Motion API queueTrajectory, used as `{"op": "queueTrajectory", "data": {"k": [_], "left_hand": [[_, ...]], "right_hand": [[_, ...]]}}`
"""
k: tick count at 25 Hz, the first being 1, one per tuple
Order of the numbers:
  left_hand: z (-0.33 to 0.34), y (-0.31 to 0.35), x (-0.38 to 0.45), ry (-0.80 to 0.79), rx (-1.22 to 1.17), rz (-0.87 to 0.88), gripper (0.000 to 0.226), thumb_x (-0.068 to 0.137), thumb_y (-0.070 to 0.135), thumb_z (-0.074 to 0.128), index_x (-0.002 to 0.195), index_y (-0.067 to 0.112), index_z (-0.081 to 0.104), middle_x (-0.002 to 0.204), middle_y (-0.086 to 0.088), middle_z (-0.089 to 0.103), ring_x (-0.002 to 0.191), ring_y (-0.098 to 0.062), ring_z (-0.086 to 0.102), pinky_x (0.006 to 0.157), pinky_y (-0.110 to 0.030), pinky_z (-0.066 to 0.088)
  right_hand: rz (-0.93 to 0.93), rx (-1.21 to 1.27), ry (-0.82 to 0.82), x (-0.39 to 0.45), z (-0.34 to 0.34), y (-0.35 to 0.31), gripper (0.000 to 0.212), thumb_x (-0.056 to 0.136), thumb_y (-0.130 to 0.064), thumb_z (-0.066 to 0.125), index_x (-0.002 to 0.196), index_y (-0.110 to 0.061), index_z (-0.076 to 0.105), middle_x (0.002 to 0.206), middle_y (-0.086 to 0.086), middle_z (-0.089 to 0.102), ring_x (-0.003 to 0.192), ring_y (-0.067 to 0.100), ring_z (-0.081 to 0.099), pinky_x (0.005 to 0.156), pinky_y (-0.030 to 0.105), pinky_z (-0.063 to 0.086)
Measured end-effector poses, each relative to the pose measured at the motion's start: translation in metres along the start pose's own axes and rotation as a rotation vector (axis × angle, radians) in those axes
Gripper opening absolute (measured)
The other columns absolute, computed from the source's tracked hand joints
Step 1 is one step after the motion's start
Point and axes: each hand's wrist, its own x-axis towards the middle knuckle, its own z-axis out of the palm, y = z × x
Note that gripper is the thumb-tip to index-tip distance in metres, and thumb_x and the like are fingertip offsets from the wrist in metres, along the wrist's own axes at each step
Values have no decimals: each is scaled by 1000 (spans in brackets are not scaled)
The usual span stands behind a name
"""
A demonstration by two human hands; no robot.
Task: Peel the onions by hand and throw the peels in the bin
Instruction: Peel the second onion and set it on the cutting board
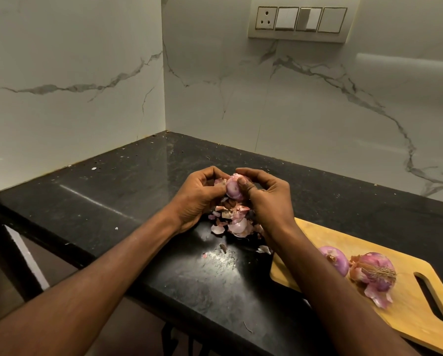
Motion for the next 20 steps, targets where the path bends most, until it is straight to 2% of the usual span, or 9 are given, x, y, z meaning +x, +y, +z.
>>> {"op": "queueTrajectory", "data": {"k": [2,4,6,8,11,16,20], "left_hand": [[-1,1,0,19,-25,24,18,85,3,74,101,2,66,103,-27,70,91,-40,67,80,-42,63],[-2,0,0,-21,-107,3,11,91,-1,69,101,2,66,104,-22,70,95,-40,66,81,-41,63],[-3,1,1,-74,-171,-50,16,93,-4,62,107,1,68,112,-26,69,102,-43,66,87,-44,62],[-1,2,2,-89,-186,-83,23,91,2,60,112,-1,66,116,-31,66,103,-46,65,88,-45,61],[1,2,1,-77,-143,-49,28,94,16,72,114,-2,64,116,-30,68,103,-45,66,87,-44,62],[2,2,-2,-12,-43,10,26,90,16,72,108,-2,66,109,-29,71,96,-45,70,79,-46,64],[5,3,-4,-11,48,54,31,90,16,73,112,-4,67,110,-28,72,98,-38,73,84,-43,64]], "right_hand": [[34,66,-14,-1,1,-2,21,98,-8,66,116,-13,77,115,6,76,108,22,73,90,47,63],[53,109,10,0,1,-5,21,100,-9,64,117,-10,75,115,9,75,108,24,73,90,48,63],[81,135,47,2,-1,-5,20,102,-10,62,116,-10,76,114,9,76,107,25,74,90,49,63],[111,131,68,2,-3,-6,20,103,-10,59,115,-11,76,113,8,76,107,25,73,90,48,63],[91,120,46,1,-2,-6,21,104,-9,57,114,-12,75,112,7,75,106,23,74,89,43,63],[14,31,24,1,-1,-5,21,104,-14,59,119,-11,73,114,6,74,107,19,72,91,43,63],[-1,-9,22,3,-3,-4,26,107,-23,53,112,-9,74,106,8,76,100,22,75,89,47,63]]}}
